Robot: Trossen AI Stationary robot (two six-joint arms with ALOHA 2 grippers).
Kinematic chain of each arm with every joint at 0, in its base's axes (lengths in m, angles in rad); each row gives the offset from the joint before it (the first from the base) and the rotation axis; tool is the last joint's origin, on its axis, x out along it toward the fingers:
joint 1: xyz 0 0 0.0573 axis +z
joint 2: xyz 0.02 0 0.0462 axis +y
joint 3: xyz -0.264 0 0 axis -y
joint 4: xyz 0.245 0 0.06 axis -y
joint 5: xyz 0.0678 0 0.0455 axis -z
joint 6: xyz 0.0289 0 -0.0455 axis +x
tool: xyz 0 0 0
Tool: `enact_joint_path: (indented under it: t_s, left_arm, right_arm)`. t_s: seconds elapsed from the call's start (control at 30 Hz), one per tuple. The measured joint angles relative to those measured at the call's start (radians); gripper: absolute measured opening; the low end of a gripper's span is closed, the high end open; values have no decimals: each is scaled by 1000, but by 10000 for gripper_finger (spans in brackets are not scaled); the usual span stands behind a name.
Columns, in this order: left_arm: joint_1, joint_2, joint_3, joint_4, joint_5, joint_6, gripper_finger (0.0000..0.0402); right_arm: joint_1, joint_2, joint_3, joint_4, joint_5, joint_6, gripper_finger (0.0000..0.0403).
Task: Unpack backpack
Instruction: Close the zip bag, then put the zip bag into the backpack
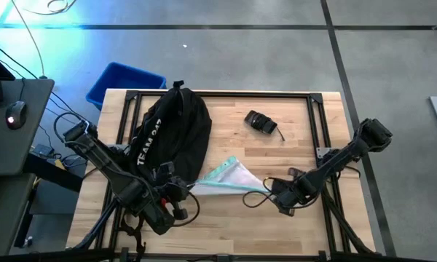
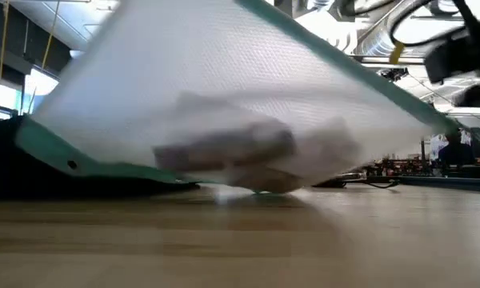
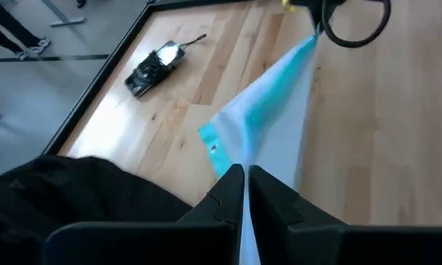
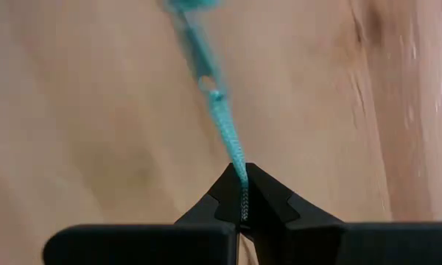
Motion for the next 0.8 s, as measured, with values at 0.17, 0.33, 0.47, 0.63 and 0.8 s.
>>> enact_joint_path:
  t_s: [0.17, 0.33, 0.47, 0.63, 0.8]
  left_arm:
    - [8, -2, 1, 45, 12, 0, 0]
    - [45, -1, 1, 89, 40, -70, 1]
    - [55, -15, 1, 129, 50, -107, 1]
    - [79, -72, 1, 125, 68, -265, 1]
    - [139, -174, 1, 123, -39, -380, 1]
  right_arm:
    - [6, 2, -3, 54, -7, -28, 0]
    - [-4, 2, 1, 225, -36, -114, 0]
    - [-36, 1, 1, 298, -136, -242, 17]
    - [-103, -52, 1, 216, -213, -430, 87]
    - [-195, -195, 12, 136, -227, -606, 167]
